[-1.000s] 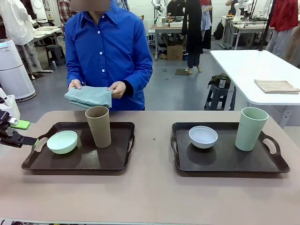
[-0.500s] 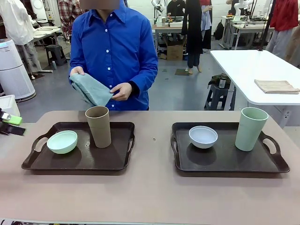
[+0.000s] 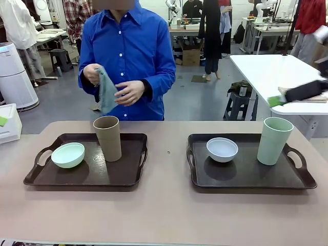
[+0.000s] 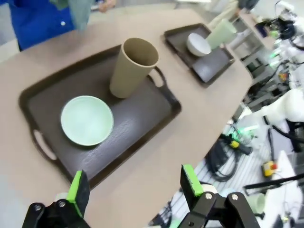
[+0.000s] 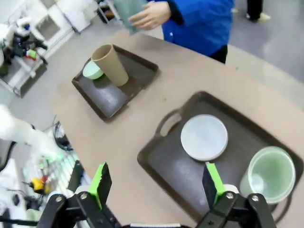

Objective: Set up a tray with a mat and arrange the tableware.
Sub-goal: Pick up the Picnic Bowl and Reusable plastic cup from the Handle tray in front of the human's position and hold them in the air.

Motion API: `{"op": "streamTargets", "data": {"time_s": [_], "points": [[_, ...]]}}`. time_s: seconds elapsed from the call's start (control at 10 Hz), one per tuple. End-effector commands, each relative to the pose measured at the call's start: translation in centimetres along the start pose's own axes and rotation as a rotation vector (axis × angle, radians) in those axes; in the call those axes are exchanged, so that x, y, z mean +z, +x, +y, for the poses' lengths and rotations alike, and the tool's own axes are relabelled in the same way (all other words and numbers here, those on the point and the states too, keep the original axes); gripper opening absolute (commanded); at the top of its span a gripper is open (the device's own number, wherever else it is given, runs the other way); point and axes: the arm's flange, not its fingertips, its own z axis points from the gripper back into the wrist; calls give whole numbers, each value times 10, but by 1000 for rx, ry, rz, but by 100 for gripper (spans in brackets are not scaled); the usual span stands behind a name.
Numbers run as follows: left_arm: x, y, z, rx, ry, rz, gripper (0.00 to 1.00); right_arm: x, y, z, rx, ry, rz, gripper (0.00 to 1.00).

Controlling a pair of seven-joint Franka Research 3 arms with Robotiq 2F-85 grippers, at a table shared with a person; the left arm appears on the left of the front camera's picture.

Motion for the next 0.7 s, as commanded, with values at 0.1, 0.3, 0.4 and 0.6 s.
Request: {"op": "streamTargets", "data": {"time_s": [0.1, 0.3, 0.4, 0.6], "points": [[11, 8, -24, 5, 111, 55, 100, -99, 65, 14, 123, 135, 243, 100], [30, 20, -35, 112, 79, 131, 100, -157, 83, 23, 146, 294, 483, 100], [37, 30, -39, 143, 117, 184, 100, -180, 87, 25, 152, 341, 521, 100], [39, 55, -48, 212, 272, 245, 100, -224, 100, 23, 179, 376, 531, 100]]}}
